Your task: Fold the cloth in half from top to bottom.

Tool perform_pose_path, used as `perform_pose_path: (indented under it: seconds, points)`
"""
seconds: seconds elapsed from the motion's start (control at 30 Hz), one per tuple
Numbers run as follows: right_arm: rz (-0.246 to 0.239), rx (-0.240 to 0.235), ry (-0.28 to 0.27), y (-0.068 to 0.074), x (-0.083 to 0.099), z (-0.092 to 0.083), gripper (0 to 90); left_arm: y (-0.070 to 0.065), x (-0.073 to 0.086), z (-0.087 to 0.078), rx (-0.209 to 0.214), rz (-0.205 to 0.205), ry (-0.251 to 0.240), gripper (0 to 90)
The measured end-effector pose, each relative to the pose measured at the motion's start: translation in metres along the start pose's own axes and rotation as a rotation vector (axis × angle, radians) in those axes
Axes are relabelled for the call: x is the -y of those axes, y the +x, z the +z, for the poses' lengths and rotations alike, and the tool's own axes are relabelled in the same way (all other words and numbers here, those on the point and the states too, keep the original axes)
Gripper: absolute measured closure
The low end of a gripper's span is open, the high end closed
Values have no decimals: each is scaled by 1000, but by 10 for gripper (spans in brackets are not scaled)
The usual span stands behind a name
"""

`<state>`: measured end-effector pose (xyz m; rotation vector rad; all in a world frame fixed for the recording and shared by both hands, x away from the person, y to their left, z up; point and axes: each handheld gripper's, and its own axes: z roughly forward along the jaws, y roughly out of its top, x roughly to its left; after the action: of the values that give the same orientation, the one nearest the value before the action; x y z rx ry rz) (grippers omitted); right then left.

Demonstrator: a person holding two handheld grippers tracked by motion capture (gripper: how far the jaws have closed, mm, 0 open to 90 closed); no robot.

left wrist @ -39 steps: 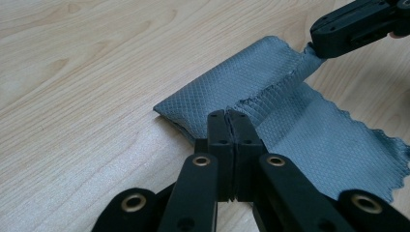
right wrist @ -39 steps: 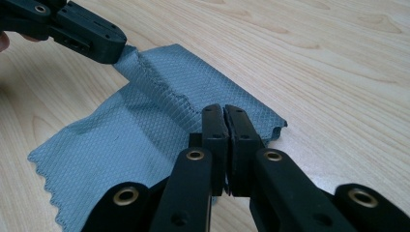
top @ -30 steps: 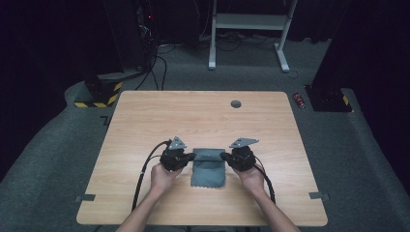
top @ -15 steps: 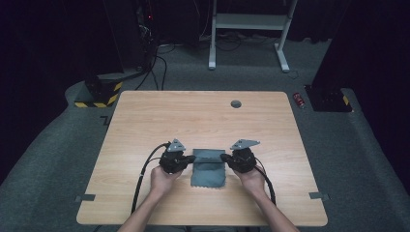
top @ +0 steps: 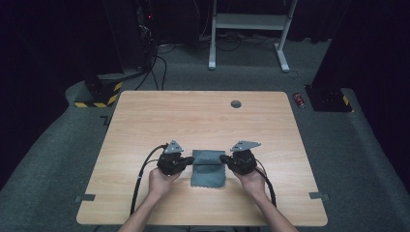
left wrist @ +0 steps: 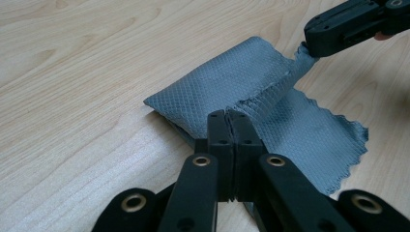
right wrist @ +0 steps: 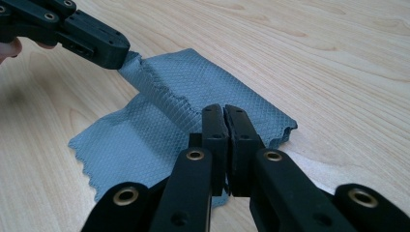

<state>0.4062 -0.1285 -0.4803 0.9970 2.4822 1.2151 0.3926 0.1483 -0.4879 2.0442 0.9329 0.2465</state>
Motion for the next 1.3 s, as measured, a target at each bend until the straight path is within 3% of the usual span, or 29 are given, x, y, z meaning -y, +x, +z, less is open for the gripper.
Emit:
perform_pose_path:
  seconds: [0.53,1.3]
  points:
    - [-11,-24,-6,10,11,-9,880,-10,10,-7,26,1,-2,892]
    - [-41,-39,14,23,30,-14,879,-24,25,-7,27,53,34,891]
